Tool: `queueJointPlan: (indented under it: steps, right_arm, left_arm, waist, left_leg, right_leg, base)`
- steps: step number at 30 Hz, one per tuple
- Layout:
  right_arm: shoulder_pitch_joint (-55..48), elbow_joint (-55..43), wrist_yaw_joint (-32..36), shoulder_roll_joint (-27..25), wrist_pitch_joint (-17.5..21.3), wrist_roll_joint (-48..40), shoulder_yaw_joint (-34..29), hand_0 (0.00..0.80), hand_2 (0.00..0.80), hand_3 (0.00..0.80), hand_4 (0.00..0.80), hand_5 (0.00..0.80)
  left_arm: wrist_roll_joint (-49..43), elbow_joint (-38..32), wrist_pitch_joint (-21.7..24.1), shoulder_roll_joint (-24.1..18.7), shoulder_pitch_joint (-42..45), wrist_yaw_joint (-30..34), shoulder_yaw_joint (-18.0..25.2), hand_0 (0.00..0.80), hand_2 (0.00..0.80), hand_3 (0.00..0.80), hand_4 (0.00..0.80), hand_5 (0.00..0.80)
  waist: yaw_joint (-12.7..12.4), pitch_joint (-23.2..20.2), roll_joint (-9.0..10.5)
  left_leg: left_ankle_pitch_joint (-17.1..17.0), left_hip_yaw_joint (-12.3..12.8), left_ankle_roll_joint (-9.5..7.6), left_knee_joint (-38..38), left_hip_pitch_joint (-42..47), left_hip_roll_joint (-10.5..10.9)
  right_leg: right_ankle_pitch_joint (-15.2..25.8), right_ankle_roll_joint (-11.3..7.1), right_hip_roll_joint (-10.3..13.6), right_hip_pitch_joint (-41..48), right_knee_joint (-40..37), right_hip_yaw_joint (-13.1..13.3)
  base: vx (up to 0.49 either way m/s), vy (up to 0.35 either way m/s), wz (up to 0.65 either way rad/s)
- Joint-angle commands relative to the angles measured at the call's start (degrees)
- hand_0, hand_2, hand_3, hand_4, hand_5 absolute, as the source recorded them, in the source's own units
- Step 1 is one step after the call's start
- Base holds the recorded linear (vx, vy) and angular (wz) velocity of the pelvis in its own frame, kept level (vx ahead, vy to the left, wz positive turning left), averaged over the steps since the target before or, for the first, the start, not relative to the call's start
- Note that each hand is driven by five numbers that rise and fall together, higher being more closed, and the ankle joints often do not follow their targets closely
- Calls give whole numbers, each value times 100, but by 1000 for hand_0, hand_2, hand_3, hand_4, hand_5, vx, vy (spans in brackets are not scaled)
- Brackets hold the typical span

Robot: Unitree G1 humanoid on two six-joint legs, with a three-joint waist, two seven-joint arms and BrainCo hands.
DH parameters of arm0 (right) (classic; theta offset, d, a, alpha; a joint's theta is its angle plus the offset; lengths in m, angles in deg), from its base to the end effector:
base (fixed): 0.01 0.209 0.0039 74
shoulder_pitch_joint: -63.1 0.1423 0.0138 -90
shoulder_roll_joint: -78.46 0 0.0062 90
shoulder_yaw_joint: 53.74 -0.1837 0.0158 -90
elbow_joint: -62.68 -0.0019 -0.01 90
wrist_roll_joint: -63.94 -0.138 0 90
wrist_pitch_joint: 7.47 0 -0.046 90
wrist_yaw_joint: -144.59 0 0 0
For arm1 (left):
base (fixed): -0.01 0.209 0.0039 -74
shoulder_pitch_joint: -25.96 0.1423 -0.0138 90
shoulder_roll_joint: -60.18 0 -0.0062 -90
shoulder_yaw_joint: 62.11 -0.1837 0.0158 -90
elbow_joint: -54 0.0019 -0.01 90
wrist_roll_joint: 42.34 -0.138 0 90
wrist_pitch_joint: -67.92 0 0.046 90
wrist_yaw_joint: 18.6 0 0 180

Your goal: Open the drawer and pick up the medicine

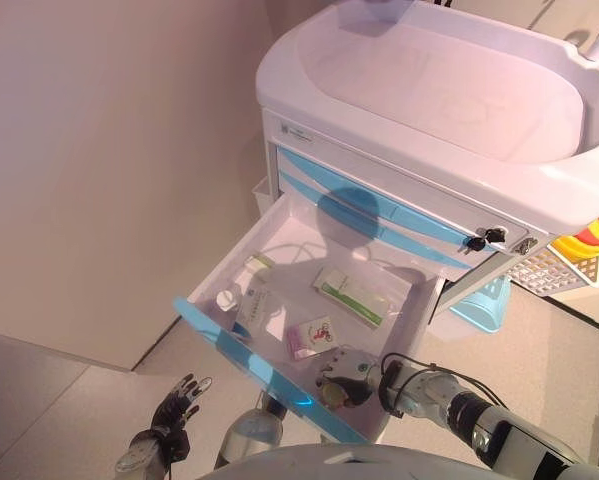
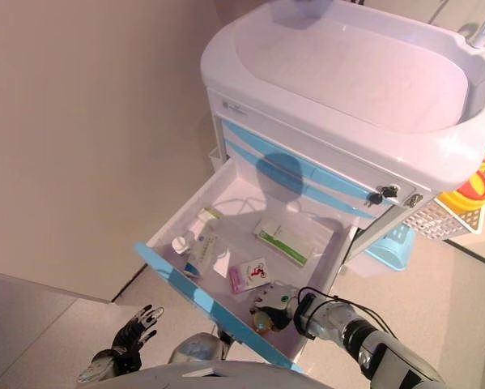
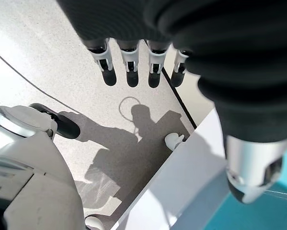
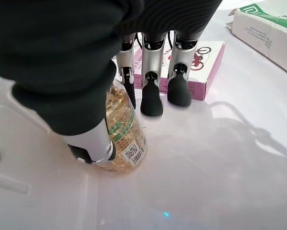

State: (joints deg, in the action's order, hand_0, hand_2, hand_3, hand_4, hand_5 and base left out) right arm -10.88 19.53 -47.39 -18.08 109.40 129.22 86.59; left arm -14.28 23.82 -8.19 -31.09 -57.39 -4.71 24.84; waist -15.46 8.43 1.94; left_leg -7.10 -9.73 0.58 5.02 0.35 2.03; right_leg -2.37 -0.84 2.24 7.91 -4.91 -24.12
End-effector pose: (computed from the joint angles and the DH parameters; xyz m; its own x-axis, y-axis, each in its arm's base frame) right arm 0.1693 -0.1502 -0.0660 0.4322 0.6864 -0.5849 -0.4738 -0.3789 -0.7949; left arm 0.0697 0.2520 -0.0988 0.6615 0.0811 -0.7455 -0.2295 0.9683 -0.0983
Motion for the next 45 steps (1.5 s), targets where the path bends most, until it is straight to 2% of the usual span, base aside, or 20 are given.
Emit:
queueJointPlan:
  steps: [1,6,9,12,14,15,18,19,20,21,24,27,32,38,45]
  right_arm:
    - [110,-270,-109,-42,23,-265,268,800,800,800,800,800]
    - [187,-776,-84,-416,-164,-811,45,800,800,800,800,800]
    - [380,-1790,598,-1056,-160,-1789,-279,800,800,800,800,800]
    - [344,-3352,1873,-1880,-362,-3524,-1151,800,800,800,800,800]
    - [212,-3905,2541,-2095,-643,-4786,-1769,800,800,800,800,800]
    - [78,-4247,2951,-2134,-881,-5696,-2321,800,800,800,800,800]
    - [3,-4583,3459,-1938,-1471,-7741,-3463,800,800,800,800,800]
    - [44,-4568,3489,-1838,-1448,-8181,-3720,800,800,800,800,800]
    - [233,-4528,3543,-1673,-1641,-8797,-4088,800,800,800,800,800]
    - [414,-4500,3406,-1504,-1655,-9270,-4370,800,800,800,800,800]
    - [1006,-4224,3016,-1300,-1563,-9592,-4877,800,800,800,800,800]
    - [1831,-3552,2490,-1833,-1556,-9775,-5208,800,800,800,800,800]
    - [2440,-2767,2347,-2647,-1758,-9625,-4970,800,800,800,800,800]
    - [3272,-1550,2427,-3387,-1992,-9217,-4288,800,800,800,800,800]
    - [4476,-231,2726,-3919,-2602,-8238,-2968,800,800,800,800,800]
  left_arm:
    - [-58,263,145,-44,-276,51,-55,0,0,0,0,0]
    - [-25,176,62,-81,-228,34,-14,0,0,0,0,0]
    - [65,121,34,-144,-161,30,54,0,0,0,0,0]
    - [232,-56,-60,-197,3,-15,238,0,0,0,0,0]
    - [292,-157,-111,-178,78,-55,335,0,0,0,0,0]
    - [310,-220,-146,-152,121,-78,401,0,0,0,0,0]
    - [375,-330,-228,-121,185,-111,492,0,0,0,0,0]
    - [392,-319,-228,-115,189,-104,502,0,0,0,0,0]
    - [399,-276,-218,-108,179,-87,514,0,0,0,0,0]
    - [390,-273,-237,-104,174,-86,507,0,0,0,0,0]
    - [335,-266,-318,-129,128,-77,478,0,0,0,0,0]
    - [324,-191,-376,-221,92,-20,316,0,0,0,0,0]
    - [360,-158,-356,-284,110,-1,173,0,0,0,0,0]
    - [365,-204,-414,-372,107,-101,42,0,0,0,0,0]
    - [391,-254,-501,-493,102,-149,-54,0,0,0,0,0]
  waist:
    - [-74,-99,79]
    - [-4,-81,109]
    - [95,-45,155]
    - [299,-24,209]
    - [394,-28,225]
    - [459,-32,232]
    - [569,-38,241]
    - [591,-46,244]
    - [609,-59,253]
    - [612,-69,262]
    - [582,-85,277]
    - [500,-148,288]
    - [430,-216,335]
    - [335,-200,405]
    - [195,-160,439]
  left_leg:
    - [363,59,-197,-23,39,247]
    - [371,108,-194,-24,51,227]
    - [382,185,-183,-19,79,198]
    - [383,313,-166,-2,99,149]
    - [390,378,-167,-2,104,128]
    - [396,424,-167,-2,108,116]
    - [421,519,-167,-2,133,90]
    - [434,543,-167,-2,141,86]
    - [457,573,-164,-2,161,75]
    - [482,594,-161,-2,178,72]
    - [540,614,-154,-2,228,69]
    - [585,593,-144,-2,297,84]
    - [582,577,-135,-2,340,109]
    - [559,512,-112,-2,361,139]
    - [515,412,-101,-2,355,165]
  right_leg:
    - [241,-312,306,-264,482,323]
    - [261,-316,291,-269,481,371]
    - [283,-319,268,-270,477,445]
    - [314,-323,240,-298,467,557]
    - [325,-326,230,-316,467,618]
    - [332,-326,228,-324,462,656]
    - [329,-306,213,-338,465,750]
    - [328,-306,211,-335,461,766]
    - [319,-300,206,-324,459,783]
    - [306,-294,202,-314,461,796]
    - [284,-282,202,-281,467,818]
    - [272,-268,209,-228,468,810]
    - [289,-256,206,-164,425,792]
    - [312,-248,217,-91,387,729]
    - [314,-249,250,-55,395,629]
  base:
    - [0,0,0]
    - [0,0,0]
    - [-3,6,-1]
    - [-13,37,-14]
    - [-8,52,-23]
    - [-4,61,-23]
    - [5,60,-18]
    - [18,50,-11]
    - [23,42,-15]
    - [27,38,-19]
    - [29,31,-15]
    - [44,46,1]
    - [49,30,11]
    - [39,12,9]
    - [20,6,4]
